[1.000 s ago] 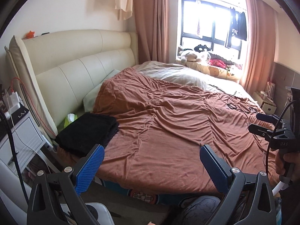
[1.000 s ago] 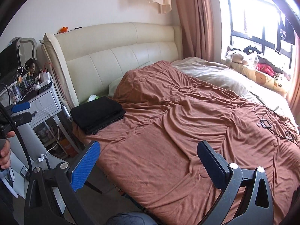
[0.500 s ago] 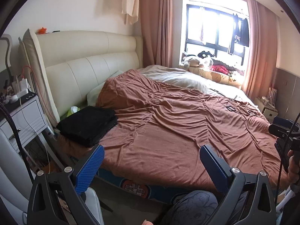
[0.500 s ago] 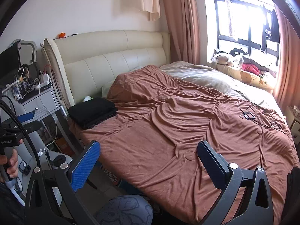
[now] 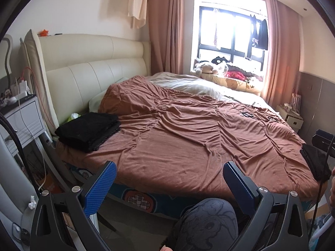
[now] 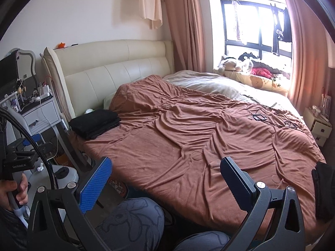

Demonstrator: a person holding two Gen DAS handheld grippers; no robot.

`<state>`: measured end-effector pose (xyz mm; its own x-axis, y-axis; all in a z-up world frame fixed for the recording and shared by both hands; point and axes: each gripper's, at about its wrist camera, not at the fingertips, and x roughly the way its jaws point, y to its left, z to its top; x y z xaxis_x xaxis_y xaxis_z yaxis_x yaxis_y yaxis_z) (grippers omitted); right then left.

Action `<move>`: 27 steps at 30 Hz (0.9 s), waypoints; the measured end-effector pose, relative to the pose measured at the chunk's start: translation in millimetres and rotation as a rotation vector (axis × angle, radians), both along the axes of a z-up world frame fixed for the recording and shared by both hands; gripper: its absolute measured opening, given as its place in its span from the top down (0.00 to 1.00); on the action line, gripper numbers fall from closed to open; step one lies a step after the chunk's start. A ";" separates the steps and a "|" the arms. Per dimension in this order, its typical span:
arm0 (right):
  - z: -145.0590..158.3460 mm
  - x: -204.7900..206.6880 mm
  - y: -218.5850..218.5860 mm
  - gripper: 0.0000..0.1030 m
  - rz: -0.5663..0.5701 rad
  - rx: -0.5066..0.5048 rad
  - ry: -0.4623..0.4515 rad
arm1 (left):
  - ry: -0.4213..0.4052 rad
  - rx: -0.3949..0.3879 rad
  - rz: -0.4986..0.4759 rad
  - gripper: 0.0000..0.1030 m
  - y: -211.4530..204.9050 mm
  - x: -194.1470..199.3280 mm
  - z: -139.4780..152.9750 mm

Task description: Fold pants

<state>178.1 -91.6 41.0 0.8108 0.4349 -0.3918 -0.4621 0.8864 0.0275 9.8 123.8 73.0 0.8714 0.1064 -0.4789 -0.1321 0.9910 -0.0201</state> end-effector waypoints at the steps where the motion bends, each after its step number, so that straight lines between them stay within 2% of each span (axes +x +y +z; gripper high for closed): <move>1: -2.8 -4.3 -1.9 0.00 -0.015 0.002 0.000 | -0.002 0.000 0.001 0.00 -2.3 -1.9 -2.6; 6: -18.1 -29.0 -17.1 0.00 -0.072 0.053 0.001 | -0.006 -0.021 -0.013 0.00 -10.6 -9.6 -15.2; 14: -39.3 -45.9 -25.8 0.00 -0.138 0.055 0.000 | -0.006 -0.024 -0.031 0.00 -20.8 -14.0 -31.2; 17: -46.0 -47.4 -28.6 0.00 -0.171 0.050 0.003 | -0.003 -0.034 -0.039 0.00 -23.1 -13.4 -37.4; 27: -57.2 -44.6 -23.1 0.00 -0.180 0.065 0.024 | -0.008 -0.042 -0.055 0.00 -26.9 -9.6 -48.2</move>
